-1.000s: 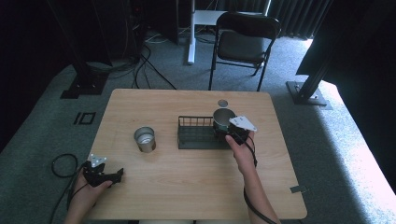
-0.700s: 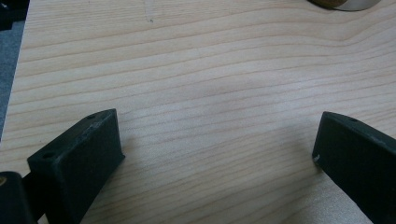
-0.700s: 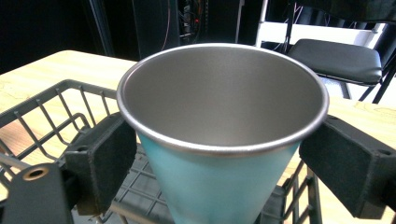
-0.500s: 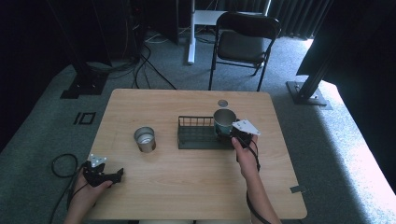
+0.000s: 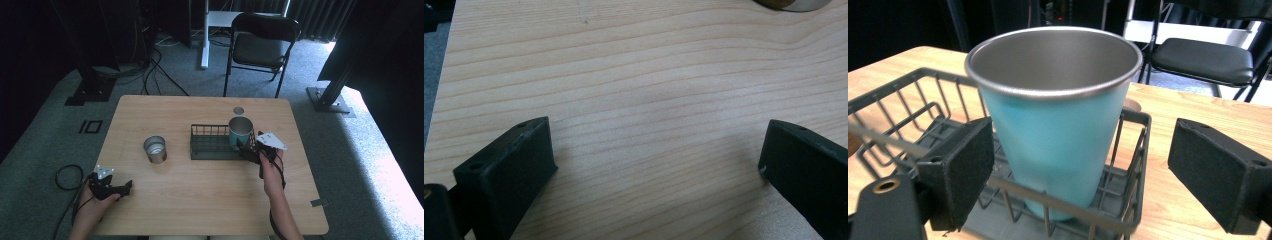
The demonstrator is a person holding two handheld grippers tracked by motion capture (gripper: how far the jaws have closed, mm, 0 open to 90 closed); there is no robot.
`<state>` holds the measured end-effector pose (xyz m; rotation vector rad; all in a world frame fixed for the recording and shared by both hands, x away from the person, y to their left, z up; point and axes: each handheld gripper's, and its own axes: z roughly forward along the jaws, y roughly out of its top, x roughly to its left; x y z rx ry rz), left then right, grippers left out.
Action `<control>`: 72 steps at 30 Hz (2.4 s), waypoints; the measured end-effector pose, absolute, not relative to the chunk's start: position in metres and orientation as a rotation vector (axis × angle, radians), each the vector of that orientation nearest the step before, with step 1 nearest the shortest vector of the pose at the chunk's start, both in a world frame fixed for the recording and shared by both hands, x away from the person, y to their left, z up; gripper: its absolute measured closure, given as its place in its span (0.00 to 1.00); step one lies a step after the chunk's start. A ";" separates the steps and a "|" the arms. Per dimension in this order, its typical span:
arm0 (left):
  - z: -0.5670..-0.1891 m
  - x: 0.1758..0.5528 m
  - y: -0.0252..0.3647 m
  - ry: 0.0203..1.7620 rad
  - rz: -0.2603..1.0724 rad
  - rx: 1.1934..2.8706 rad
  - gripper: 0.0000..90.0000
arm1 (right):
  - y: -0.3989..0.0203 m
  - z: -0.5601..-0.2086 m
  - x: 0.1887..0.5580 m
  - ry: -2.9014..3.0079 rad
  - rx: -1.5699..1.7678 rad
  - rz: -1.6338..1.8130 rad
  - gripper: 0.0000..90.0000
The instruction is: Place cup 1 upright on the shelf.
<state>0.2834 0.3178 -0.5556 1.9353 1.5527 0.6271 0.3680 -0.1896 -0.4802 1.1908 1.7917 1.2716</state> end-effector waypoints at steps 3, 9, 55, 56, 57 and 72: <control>-0.556 0.283 0.318 1.553 0.627 1.935 0.02 | -0.194 -0.482 0.364 1.821 1.169 1.281 0.12; -0.556 0.283 0.318 1.553 0.627 1.935 0.02 | -0.203 -0.484 0.354 1.858 1.129 1.298 0.12; -0.556 0.283 0.318 1.552 0.628 1.936 0.02 | -0.283 -0.527 0.305 2.097 1.132 1.201 0.12; -0.556 0.283 0.318 1.552 0.628 1.936 0.02 | -0.284 -0.528 0.304 2.099 1.138 1.197 0.12; -0.556 0.283 0.318 1.552 0.628 1.937 0.02 | -0.286 -0.528 0.303 2.100 1.143 1.192 0.12; -0.556 0.283 0.318 1.552 0.628 1.936 0.02 | -0.299 -0.540 0.295 2.129 1.236 1.071 0.12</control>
